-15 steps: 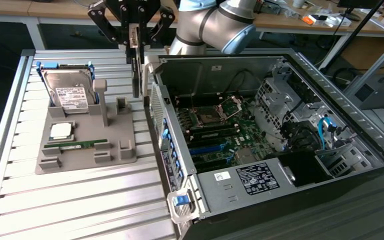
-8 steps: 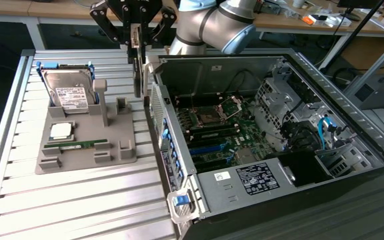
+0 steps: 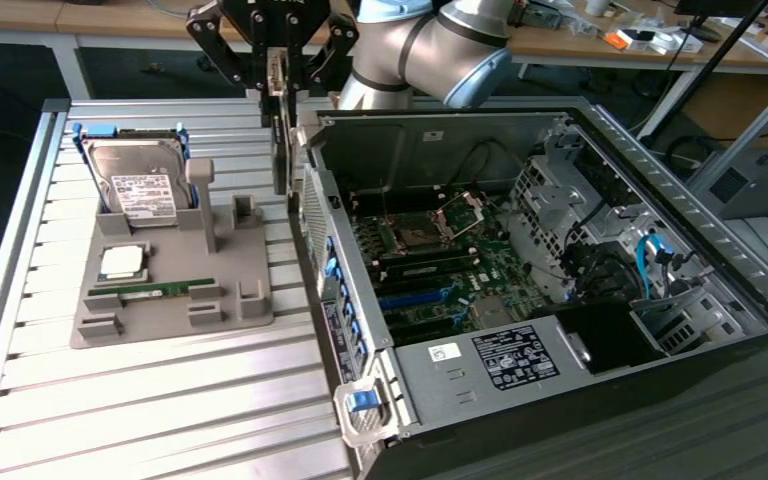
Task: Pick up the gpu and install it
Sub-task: 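Pick up the gpu and move the gpu toward the slot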
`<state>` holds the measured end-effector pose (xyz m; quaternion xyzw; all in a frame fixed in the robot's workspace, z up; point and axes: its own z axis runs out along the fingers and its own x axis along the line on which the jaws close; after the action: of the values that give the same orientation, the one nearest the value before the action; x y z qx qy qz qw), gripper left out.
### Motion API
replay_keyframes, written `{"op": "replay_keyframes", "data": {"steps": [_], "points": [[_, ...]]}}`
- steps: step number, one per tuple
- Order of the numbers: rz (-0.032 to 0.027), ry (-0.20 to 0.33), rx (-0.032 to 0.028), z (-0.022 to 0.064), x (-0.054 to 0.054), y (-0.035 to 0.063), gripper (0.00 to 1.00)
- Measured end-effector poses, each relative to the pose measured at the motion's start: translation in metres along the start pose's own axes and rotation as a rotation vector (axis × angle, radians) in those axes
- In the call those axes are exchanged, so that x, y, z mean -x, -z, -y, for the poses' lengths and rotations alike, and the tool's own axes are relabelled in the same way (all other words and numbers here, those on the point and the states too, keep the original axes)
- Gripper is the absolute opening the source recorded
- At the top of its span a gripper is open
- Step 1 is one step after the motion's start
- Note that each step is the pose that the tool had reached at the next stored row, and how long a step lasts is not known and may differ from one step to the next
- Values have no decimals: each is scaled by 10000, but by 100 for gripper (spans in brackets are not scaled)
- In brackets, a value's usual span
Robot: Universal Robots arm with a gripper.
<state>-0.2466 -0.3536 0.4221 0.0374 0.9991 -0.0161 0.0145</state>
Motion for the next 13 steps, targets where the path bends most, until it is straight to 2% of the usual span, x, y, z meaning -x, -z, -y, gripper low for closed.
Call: {"op": "replay_keyframes", "data": {"steps": [13], "points": [[1,0,0,-5,72,-2,27]]}}
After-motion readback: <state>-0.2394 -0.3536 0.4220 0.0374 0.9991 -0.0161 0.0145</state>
